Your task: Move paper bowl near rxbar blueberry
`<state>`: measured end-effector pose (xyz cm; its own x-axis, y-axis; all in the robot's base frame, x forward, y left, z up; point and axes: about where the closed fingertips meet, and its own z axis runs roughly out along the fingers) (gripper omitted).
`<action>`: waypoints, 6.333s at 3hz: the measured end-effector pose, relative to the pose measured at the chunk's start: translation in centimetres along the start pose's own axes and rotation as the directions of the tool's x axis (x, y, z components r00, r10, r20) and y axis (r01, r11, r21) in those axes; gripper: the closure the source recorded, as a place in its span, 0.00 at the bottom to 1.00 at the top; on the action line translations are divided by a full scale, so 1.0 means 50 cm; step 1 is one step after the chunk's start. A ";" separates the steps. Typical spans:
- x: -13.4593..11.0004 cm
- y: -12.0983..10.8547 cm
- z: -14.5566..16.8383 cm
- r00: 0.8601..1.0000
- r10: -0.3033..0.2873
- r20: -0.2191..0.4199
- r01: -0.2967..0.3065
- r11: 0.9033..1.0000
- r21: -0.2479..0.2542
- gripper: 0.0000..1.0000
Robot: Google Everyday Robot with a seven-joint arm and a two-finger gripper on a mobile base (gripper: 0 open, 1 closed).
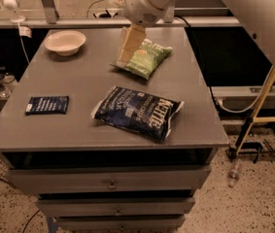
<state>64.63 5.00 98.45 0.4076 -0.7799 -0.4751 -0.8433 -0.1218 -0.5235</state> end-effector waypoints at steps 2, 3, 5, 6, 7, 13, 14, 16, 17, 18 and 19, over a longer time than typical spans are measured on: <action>0.021 -0.075 0.172 0.996 -0.041 0.074 0.043 0.999 -0.026 0.00; 0.018 -0.102 0.241 0.994 -0.046 0.095 0.050 0.998 -0.046 0.00; -0.001 -0.148 0.331 0.994 -0.037 0.107 0.042 0.998 -0.051 0.18; -0.035 -0.157 0.374 0.989 -0.054 0.135 0.064 0.995 -0.071 0.49; -0.053 -0.159 0.397 0.986 -0.062 0.153 0.076 0.993 -0.088 0.51; -0.043 -0.167 0.487 1.000 -0.015 -0.005 0.014 0.988 -0.153 0.27; -0.043 -0.162 0.497 1.000 -0.011 -0.023 0.007 0.985 -0.170 0.27; -0.040 -0.159 0.513 0.999 0.005 -0.034 -0.011 0.982 -0.187 0.79; -0.042 -0.159 0.517 1.000 0.004 -0.026 -0.009 0.982 -0.191 1.00; -0.048 -0.174 0.437 1.000 -0.014 0.010 0.015 0.986 -0.164 1.00; -0.056 -0.173 0.356 0.999 -0.031 0.009 0.032 0.988 -0.150 1.00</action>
Offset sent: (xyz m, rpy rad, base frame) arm 0.1087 0.0788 -0.0699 0.0689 0.0118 0.1289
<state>77.02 19.17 91.71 0.4364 -0.7704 -0.4647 -0.8729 -0.2373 -0.4263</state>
